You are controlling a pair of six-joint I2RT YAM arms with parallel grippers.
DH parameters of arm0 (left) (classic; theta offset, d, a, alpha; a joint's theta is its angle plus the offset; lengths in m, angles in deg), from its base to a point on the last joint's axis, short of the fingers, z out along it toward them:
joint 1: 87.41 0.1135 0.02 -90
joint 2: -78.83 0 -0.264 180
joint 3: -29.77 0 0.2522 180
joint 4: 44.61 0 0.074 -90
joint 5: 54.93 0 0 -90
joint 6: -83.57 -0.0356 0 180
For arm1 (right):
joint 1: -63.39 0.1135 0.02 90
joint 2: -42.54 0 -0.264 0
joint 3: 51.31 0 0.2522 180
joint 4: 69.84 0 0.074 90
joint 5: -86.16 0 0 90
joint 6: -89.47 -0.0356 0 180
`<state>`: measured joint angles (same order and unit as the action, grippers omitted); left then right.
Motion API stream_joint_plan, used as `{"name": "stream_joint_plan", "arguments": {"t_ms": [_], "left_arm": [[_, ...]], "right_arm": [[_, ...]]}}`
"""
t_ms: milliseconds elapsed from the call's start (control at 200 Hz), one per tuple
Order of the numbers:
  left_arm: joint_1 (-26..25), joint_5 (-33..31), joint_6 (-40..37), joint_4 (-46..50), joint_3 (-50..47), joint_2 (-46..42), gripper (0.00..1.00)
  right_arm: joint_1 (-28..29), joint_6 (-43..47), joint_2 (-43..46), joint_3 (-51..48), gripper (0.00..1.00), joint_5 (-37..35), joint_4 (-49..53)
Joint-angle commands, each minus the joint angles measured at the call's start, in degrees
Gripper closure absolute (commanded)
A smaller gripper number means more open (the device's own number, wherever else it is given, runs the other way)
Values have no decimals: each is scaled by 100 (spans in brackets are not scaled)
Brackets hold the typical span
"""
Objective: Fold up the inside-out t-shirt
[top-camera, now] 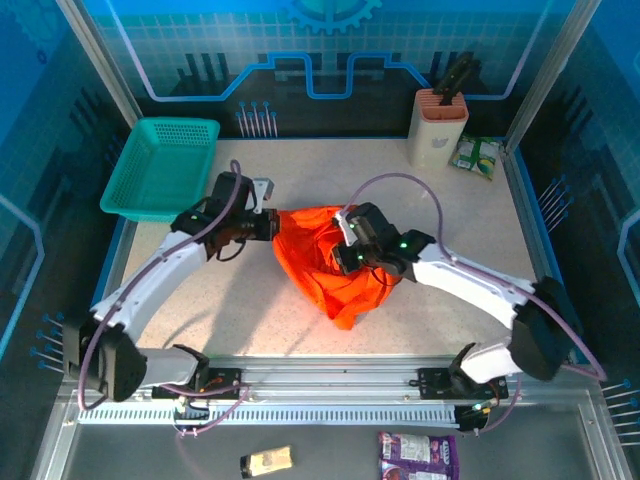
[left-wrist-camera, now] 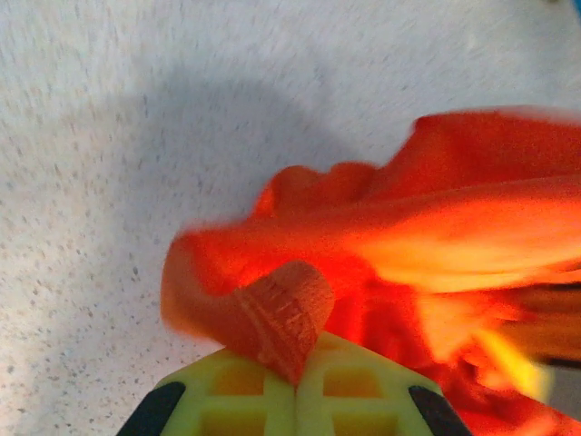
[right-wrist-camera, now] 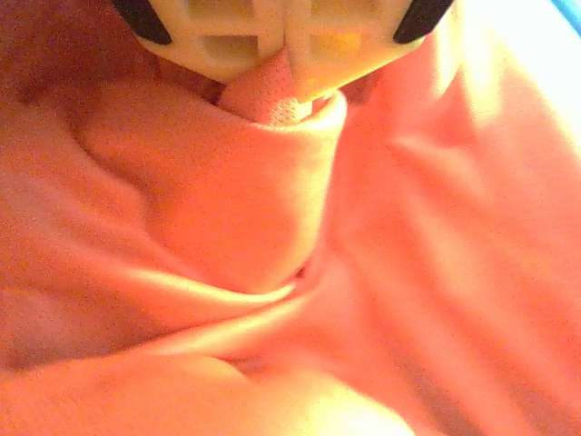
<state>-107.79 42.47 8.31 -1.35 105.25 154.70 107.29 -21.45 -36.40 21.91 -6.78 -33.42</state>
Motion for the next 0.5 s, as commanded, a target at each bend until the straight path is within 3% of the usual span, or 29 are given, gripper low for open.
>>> {"name": "stream_joint_plan", "arguments": {"t_ms": [0, 320, 495], "left_arm": [[59, 386, 259, -782, -342, 327, 100], [689, 946, 577, -1733, -687, 1685, 100], [1212, 1150, 797, -1949, -770, 2071, 100]], "right_arm": [[57, -136, 491, 266, 100, 64, 362], [32, -211, 1223, 1060, 100, 643, 214], [-23, -245, 1803, 1105, 100, 46, 143]]}}
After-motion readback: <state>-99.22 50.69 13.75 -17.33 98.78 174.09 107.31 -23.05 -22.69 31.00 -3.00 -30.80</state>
